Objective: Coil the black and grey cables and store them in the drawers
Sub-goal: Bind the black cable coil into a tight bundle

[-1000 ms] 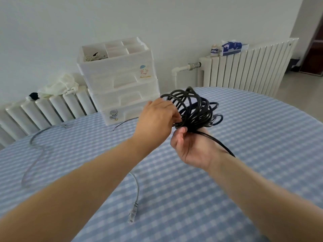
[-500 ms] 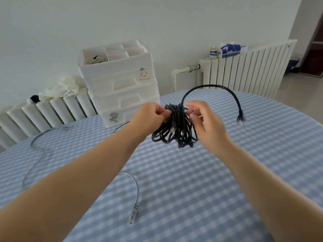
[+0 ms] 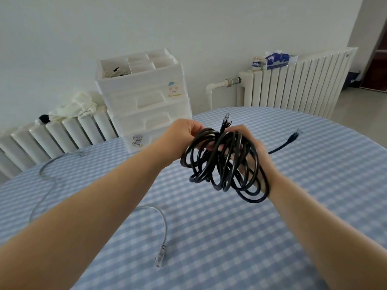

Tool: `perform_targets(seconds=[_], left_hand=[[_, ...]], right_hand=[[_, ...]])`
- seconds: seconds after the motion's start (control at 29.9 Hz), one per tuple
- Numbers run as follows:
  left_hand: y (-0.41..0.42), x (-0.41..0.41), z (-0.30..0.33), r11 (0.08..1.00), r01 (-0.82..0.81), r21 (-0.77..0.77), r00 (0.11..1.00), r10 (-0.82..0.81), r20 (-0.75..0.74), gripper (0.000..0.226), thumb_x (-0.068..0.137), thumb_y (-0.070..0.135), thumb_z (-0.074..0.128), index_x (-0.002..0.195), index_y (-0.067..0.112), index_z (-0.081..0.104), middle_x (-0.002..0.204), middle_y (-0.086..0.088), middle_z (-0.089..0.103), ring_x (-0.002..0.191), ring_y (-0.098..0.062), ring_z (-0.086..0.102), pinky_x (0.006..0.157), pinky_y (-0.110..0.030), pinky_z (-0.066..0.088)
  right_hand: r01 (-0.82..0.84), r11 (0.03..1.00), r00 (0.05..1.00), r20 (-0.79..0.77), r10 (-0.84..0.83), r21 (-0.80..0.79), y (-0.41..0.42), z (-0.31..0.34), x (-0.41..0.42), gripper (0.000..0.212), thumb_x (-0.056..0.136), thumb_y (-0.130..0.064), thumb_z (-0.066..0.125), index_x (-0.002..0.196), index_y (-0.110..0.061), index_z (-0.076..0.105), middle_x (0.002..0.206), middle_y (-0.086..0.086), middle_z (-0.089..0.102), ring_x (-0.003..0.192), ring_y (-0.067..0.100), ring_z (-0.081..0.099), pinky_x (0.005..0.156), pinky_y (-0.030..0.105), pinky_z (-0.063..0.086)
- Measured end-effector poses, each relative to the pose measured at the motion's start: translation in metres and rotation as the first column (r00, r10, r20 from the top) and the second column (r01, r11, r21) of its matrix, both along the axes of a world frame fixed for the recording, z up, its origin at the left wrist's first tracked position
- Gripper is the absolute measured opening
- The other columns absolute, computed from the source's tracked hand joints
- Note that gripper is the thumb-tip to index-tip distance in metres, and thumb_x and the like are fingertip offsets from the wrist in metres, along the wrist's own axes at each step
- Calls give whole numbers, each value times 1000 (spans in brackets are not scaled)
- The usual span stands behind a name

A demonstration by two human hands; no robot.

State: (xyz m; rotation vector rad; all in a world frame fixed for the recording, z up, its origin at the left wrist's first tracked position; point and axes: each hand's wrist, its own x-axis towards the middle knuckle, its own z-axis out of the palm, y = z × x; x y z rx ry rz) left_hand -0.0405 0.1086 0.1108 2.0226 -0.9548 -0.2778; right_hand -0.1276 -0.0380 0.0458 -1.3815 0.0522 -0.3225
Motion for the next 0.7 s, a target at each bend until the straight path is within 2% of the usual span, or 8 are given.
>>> perform_targets(seconds=[0.07, 0.17, 0.27, 0.37, 0.47, 0.53, 0.6, 0.7], left_hand=[[0, 3, 0, 1000, -12, 21, 969, 7, 245, 14, 83, 10, 72, 72, 2, 66, 55, 9, 62, 52, 1, 60, 54, -11, 45], [-1, 4, -5, 994, -103, 39, 835, 65, 547, 20, 84, 20, 62, 72, 5, 66, 67, 2, 65, 64, -13, 61, 63, -19, 50], [-5, -3, -9, 991, -85, -99, 712, 130, 690, 10, 78, 8, 66, 74, 14, 72, 74, 10, 60, 70, -5, 50, 62, -6, 36], [-6, 7, -20, 992, 50, -118, 426, 85, 900, 9, 79, 11, 70, 71, 15, 71, 74, 3, 67, 79, -13, 47, 56, -28, 46], [-2, 17, -24, 985, 174, -11, 187, -22, 982, 16, 86, 5, 67, 74, 16, 71, 79, 4, 69, 82, -17, 49, 61, -34, 46], [1, 17, -21, 979, 196, 61, 108, -84, 991, 20, 90, 4, 60, 76, 14, 69, 82, 3, 69, 89, -19, 51, 70, -32, 45], [2, 18, -19, 978, 170, 121, 126, -144, 982, 19, 91, 4, 56, 78, 12, 67, 84, 1, 68, 94, -22, 57, 76, -34, 48], [-2, 7, -19, 983, 42, 180, 500, -177, 848, 9, 90, 9, 55, 88, 12, 63, 93, -1, 68, 92, -25, 63, 76, -35, 49]], right_hand=[[-80, 987, 990, 126, 62, 136, -1, -4, 1, 18, 62, -33, 65, 66, -22, 78, 67, -6, 71, 63, 7, 67, 59, 18, 53], [10, 992, 987, 156, -29, 122, 6, -10, 10, 35, 93, -22, 56, 103, 11, 60, 88, 18, 64, 78, 29, 63, 69, 36, 52], [-26, 933, 995, -82, 60, 358, 15, 2, 8, 21, 96, -22, 51, 84, -7, 61, 56, 2, 63, 42, 7, 57, 42, 19, 50], [-88, 655, 906, -213, 365, 750, 11, 12, -2, 15, 77, -19, 54, 80, -5, 55, 46, -2, 52, 28, 2, 47, 32, 13, 43], [-111, 632, 829, -279, 485, 767, 5, 9, -2, 21, 76, -21, 52, 77, 0, 57, 42, -3, 48, 25, 2, 44, 31, 13, 41], [-132, 652, 789, -319, 525, 747, 4, 7, -3, 19, 76, -21, 52, 74, -3, 58, 42, -4, 45, 24, 2, 42, 30, 12, 39], [-156, 700, 758, -370, 537, 697, 6, 5, -2, 18, 81, -22, 50, 71, -9, 54, 41, -5, 42, 24, 2, 37, 29, 12, 36], [-170, 887, 762, -514, 395, 429, 5, -1, 2, 37, 97, -30, 39, 64, -16, 45, 40, -4, 38, 25, 4, 30, 31, 13, 27]])
